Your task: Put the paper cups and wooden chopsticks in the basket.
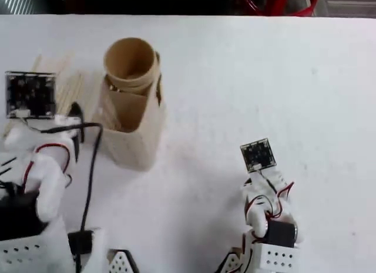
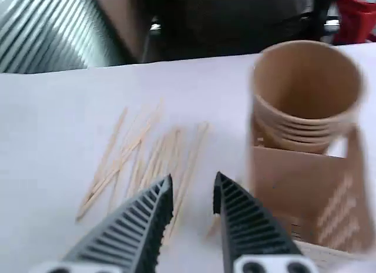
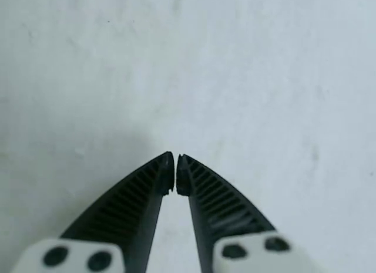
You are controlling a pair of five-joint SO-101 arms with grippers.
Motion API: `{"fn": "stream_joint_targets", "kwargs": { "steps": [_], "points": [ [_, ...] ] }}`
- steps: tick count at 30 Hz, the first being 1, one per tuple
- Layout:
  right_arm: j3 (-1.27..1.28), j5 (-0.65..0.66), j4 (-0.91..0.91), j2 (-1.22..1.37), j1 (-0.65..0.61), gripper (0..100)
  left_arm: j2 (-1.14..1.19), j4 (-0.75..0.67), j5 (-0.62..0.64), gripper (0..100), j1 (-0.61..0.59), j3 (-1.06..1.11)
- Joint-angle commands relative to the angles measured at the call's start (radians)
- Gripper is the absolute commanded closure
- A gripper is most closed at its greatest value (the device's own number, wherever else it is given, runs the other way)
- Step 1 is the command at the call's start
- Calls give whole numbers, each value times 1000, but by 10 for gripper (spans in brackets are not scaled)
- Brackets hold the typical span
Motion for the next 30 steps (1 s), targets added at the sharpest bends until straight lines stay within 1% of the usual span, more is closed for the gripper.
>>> {"fn": "stream_joint_targets", "kwargs": {
  "steps": [1,3,6,9,11,14,16,21,25,30],
  "points": [
    [-41,-11,16,-8,5,981,16,-153,-61,863,-116,147],
    [-38,-11,16,-8,5,981,88,-209,-58,877,-127,215],
    [-31,-11,16,-8,5,981,248,-262,-55,883,-150,239],
    [-2,-9,-7,-8,5,981,433,-284,-55,883,-151,186],
    [18,32,-25,-8,4,981,558,-265,-61,881,-154,120],
    [29,103,-33,-8,-2,981,762,-221,-120,845,-170,-8],
    [29,94,-33,-8,-2,981,911,-180,-153,835,-168,-110],
    [29,86,-33,-8,-2,981,1254,-44,-245,835,-160,-473],
    [29,89,-30,-8,2,978,1461,60,-232,835,-150,-740],
    [29,94,-21,-2,5,980,1679,141,-222,835,-156,-973]
  ]
}}
